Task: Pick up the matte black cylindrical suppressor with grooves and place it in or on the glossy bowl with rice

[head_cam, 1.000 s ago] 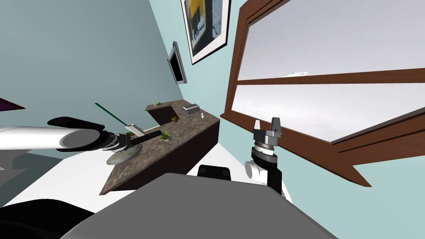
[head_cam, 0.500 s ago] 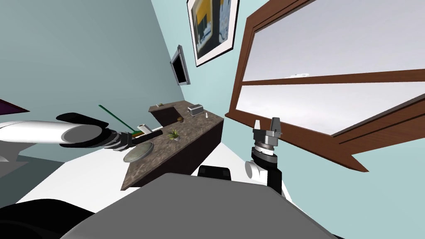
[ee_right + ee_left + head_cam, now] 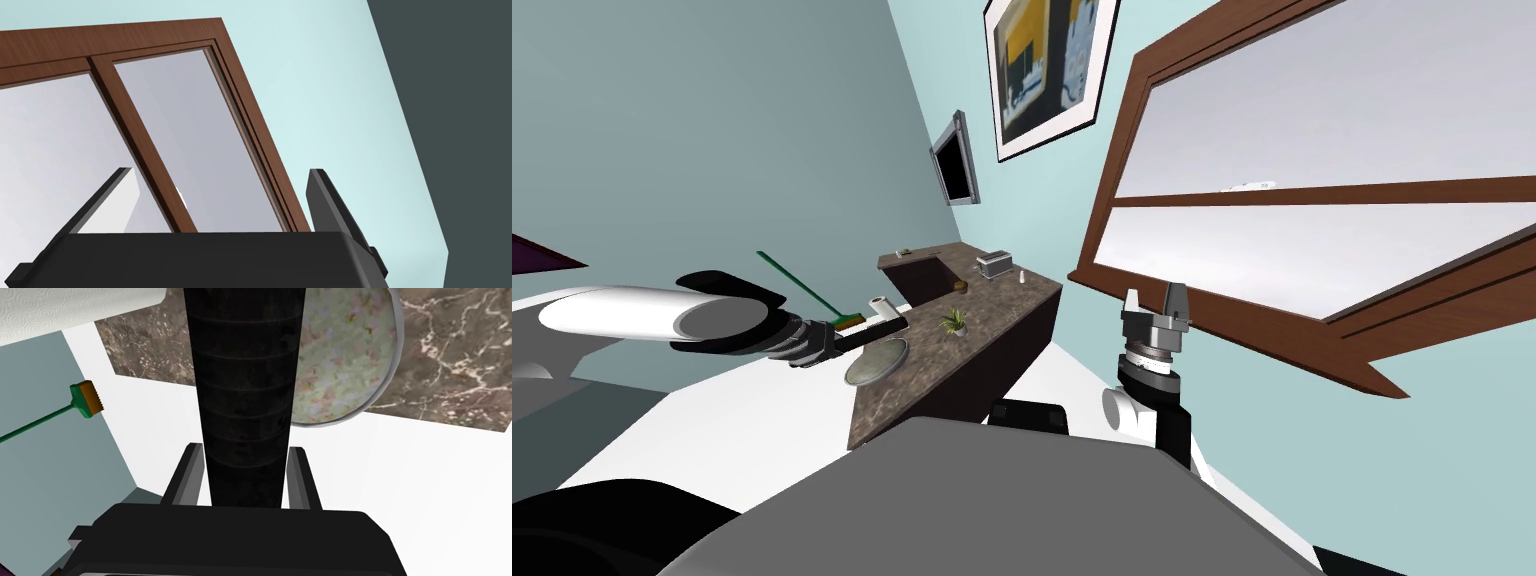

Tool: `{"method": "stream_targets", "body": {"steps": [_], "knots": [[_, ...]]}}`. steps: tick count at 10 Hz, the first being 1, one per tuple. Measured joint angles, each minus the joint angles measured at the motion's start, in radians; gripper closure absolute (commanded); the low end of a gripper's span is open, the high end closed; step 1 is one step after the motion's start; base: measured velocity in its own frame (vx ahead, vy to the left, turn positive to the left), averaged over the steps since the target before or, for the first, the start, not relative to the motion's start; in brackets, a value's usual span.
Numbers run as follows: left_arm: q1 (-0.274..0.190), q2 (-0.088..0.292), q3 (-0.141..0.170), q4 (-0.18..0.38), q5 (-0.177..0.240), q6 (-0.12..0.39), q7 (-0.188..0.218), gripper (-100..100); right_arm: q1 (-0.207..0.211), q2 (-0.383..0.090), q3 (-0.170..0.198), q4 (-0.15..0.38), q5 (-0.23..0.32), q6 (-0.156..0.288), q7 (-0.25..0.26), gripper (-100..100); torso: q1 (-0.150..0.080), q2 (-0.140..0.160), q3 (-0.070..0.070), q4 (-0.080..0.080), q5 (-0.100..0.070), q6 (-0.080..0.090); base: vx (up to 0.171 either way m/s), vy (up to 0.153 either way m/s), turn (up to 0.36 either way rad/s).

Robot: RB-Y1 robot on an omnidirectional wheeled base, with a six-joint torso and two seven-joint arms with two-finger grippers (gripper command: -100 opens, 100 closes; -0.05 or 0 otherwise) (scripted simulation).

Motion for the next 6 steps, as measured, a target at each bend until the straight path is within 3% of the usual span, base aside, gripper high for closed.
{"method": "stream_targets", "body": {"steps": [4, 5, 6], "knots": [[0.0, 0.0, 0.0, 0.0, 0.0, 0.0, 0.0, -100, 0.0, 0.0, 0.0, 0.0, 0.0, 0.0, 0.0, 0, -0.011, -0.002, -0.001, -0.001, -0.003, 0.0, -0.001, 0.003, 0.0], [0.0, 0.0, 0.0, 0.0, 0.0, 0.0, 0.0, 0, 0.0, 0.0, 0.0, 0.0, 0.0, 0.0, 0.0, 0, -0.011, -0.002, -0.001, -0.001, -0.003, 0.0, 0.0, 0.0, 0.0], [0.0, 0.0, 0.0, 0.0, 0.0, 0.0, 0.0, -100, 0.0, 0.0, 0.0, 0.0, 0.0, 0.0, 0.0, 0, -0.011, -0.002, -0.001, -0.001, -0.003, 0.0, -0.028, 0.023, 0.012]]}}
